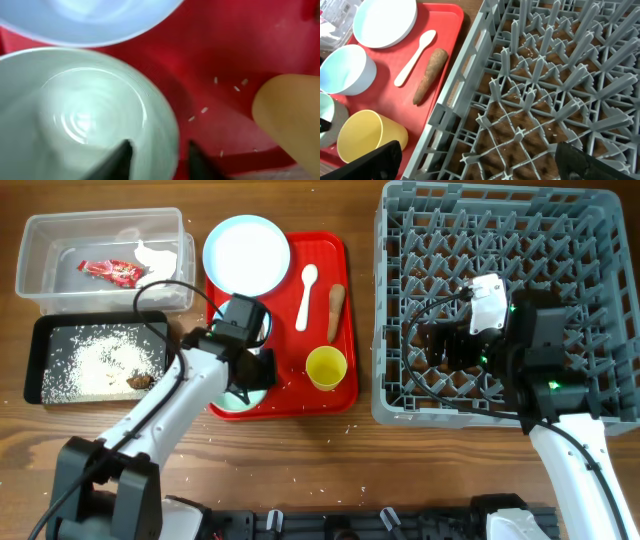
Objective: Sort waste into correct bins and load items into the dishwasher rack
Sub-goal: 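Set the green bowl back on the red tray, then grasp the yellow cup with the left gripper and lift it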
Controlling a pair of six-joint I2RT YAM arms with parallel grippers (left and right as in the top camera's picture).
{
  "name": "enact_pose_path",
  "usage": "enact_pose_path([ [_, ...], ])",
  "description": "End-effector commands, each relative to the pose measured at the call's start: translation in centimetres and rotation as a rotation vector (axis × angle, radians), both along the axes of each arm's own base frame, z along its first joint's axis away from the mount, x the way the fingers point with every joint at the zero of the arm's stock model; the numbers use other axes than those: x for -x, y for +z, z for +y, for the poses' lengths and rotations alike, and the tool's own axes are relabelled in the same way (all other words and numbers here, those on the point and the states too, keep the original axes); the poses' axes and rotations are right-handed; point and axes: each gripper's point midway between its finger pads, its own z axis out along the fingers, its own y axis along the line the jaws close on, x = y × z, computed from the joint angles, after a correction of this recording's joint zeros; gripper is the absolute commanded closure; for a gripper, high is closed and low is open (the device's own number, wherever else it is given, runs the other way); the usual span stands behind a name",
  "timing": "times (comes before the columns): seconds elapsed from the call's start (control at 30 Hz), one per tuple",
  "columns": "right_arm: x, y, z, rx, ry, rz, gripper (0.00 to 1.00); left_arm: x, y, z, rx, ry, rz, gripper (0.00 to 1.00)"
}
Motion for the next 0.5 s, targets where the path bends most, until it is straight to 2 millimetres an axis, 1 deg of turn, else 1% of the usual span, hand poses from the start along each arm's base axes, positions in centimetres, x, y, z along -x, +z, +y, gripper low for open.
enact_pose_path([
  [0.0, -0.3, 0.5, 0.3, -0.019, 0.008, -0.007, 0.00, -0.3, -0.2, 0.7, -0.053, 0.020, -0.029, 0.48],
  [0.07, -0.3, 0.5, 0.3, -0.019, 0.008, -0.007, 0.00, -0.4, 0.0, -0.2, -0.004, 0.010, -0.026, 0.46],
  [0.17, -0.3, 0.5, 0.3, -0.020, 0.008, -0.007, 0.00, -1.2, 1.8, -2.1, 0.093, -0.013, -0.038, 0.46],
  [0.23, -0.3, 0.5, 0.3, -0.020, 0.008, -0.009, 0.00, -2.3, 3.8, -3.4, 0.153, -0.030, -0.075, 0.46],
  [0.27, -0.3, 0.5, 0.3, -0.019, 0.008, -0.009, 0.00, -3.2, 5.6, -4.1, 0.176, -0.042, -0.123, 0.46],
  [0.3, -0.3, 0.5, 0.3, -0.019, 0.008, -0.009, 0.00, -3.6, 6.4, -4.5, 0.183, -0.057, -0.148, 0.45],
  [0.33, -0.3, 0.5, 0.3, -0.019, 0.008, -0.008, 0.00, -4.3, 7.8, -5.3, 0.189, -0.107, -0.194, 0.44],
  [0.4, -0.3, 0.6, 0.3, -0.019, 0.008, -0.009, 0.00, -4.8, 9.1, -6.2, 0.193, -0.166, -0.237, 0.43],
  [0.47, -0.3, 0.6, 0.3, -0.020, 0.008, -0.010, 0.00, -4.5, 9.3, -7.1, 0.189, -0.236, -0.252, 0.40],
])
